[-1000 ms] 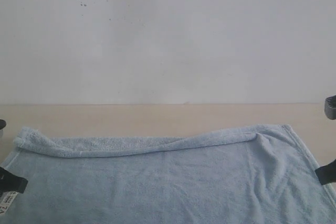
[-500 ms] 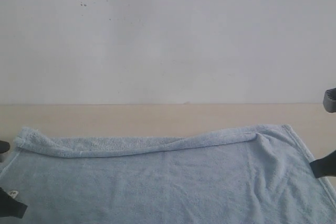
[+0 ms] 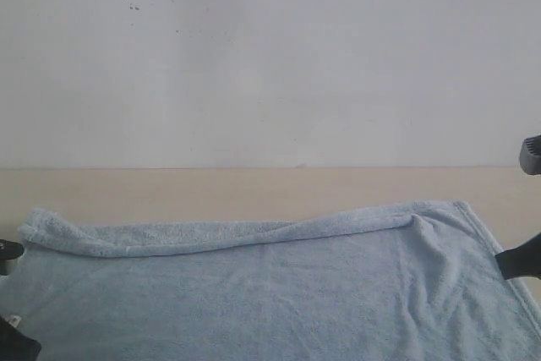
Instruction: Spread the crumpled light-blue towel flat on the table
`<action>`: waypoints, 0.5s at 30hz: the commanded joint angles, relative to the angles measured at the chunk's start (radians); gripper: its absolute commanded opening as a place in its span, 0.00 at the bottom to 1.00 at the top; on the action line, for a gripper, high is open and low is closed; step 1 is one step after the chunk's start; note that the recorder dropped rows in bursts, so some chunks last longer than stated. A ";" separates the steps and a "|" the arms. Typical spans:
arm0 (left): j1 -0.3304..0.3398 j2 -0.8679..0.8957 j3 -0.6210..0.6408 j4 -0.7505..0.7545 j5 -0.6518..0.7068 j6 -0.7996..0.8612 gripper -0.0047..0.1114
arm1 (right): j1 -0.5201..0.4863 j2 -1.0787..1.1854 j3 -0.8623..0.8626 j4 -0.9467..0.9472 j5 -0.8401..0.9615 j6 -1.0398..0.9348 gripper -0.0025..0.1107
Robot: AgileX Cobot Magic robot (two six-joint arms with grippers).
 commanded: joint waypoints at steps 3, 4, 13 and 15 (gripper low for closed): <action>0.002 0.028 -0.017 -0.035 0.499 0.051 0.07 | -0.001 -0.008 0.005 0.032 -0.040 -0.004 0.02; 0.002 0.028 -0.017 -0.068 0.530 0.081 0.07 | -0.001 -0.008 0.005 0.032 -0.040 -0.004 0.02; 0.002 -0.061 -0.017 -0.204 0.623 0.213 0.07 | 0.073 -0.012 0.005 0.037 -0.008 -0.053 0.02; 0.002 -0.117 -0.020 -0.202 0.582 0.213 0.07 | 0.105 -0.010 0.005 0.037 -0.010 -0.071 0.02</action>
